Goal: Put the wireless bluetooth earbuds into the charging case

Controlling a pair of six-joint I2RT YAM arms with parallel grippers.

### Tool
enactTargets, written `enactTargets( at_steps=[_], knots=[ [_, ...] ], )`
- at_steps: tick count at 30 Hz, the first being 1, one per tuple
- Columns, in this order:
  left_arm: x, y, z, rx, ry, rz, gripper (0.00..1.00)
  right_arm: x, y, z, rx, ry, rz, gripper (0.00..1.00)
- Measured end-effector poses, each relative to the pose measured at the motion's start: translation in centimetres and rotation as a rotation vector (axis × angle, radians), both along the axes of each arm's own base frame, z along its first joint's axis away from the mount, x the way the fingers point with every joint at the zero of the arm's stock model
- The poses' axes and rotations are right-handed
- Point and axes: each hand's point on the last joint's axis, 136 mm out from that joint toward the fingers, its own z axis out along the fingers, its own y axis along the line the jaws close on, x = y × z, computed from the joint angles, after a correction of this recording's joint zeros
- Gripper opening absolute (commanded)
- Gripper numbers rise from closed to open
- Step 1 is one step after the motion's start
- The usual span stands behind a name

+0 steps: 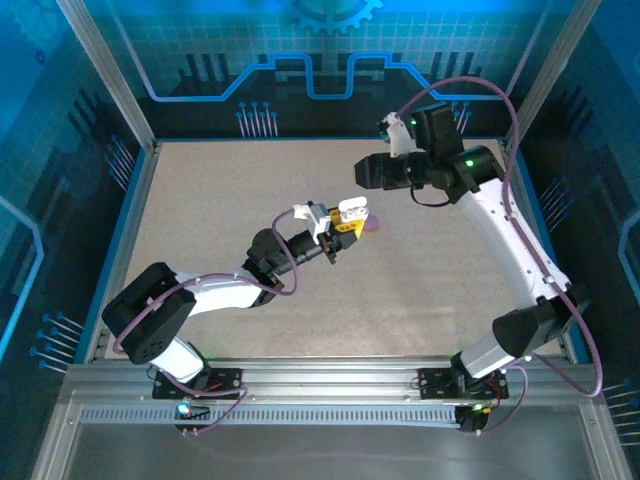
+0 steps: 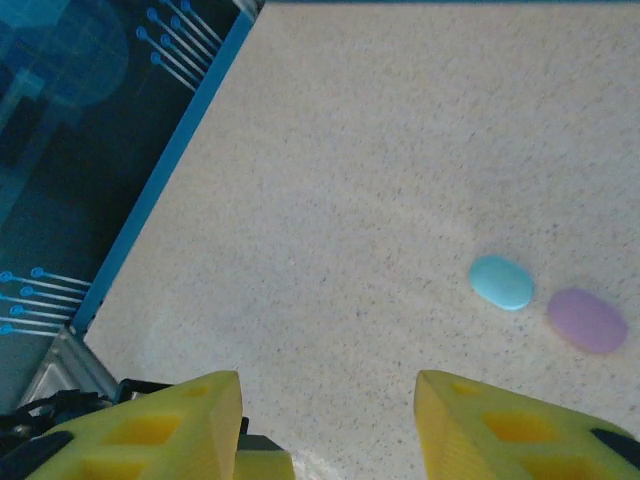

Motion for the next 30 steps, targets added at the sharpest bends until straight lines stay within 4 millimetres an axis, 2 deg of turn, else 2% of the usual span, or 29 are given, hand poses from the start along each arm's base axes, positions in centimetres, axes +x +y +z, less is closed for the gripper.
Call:
enactTargets(
  at_steps=[3, 7, 13, 22, 30],
  knots=[
    [-0.3, -0.1, 0.1, 0.001, -0.006, -0.016, 0.22, -0.4, 0.6, -1.0, 0.000, 0.051, 0.043, 0.50],
    [-0.5, -0.2, 0.2, 0.002, -0.008, -0.027, 0.22, -0.7, 1.1, -1.2, 0.002, 0.081, 0.091, 0.49],
    [-0.1, 0.2, 0.4, -0.016, 0.013, -0.024, 0.22, -2.3, 1.5, -1.6, 0.008, 0.128, 0.158, 0.45],
    [-0.3, 0.2, 0.2, -0.015, 0.036, -0.051, 0.21, -3.2, 1.2, -1.8, 0.015, 0.134, 0.187, 0.44],
    [0.5, 0.7, -0.1, -0.019, 0.067, -0.029, 0.21, -5.2, 0.7, -1.6, 0.040, 0.141, 0.205, 0.44]
  ],
)
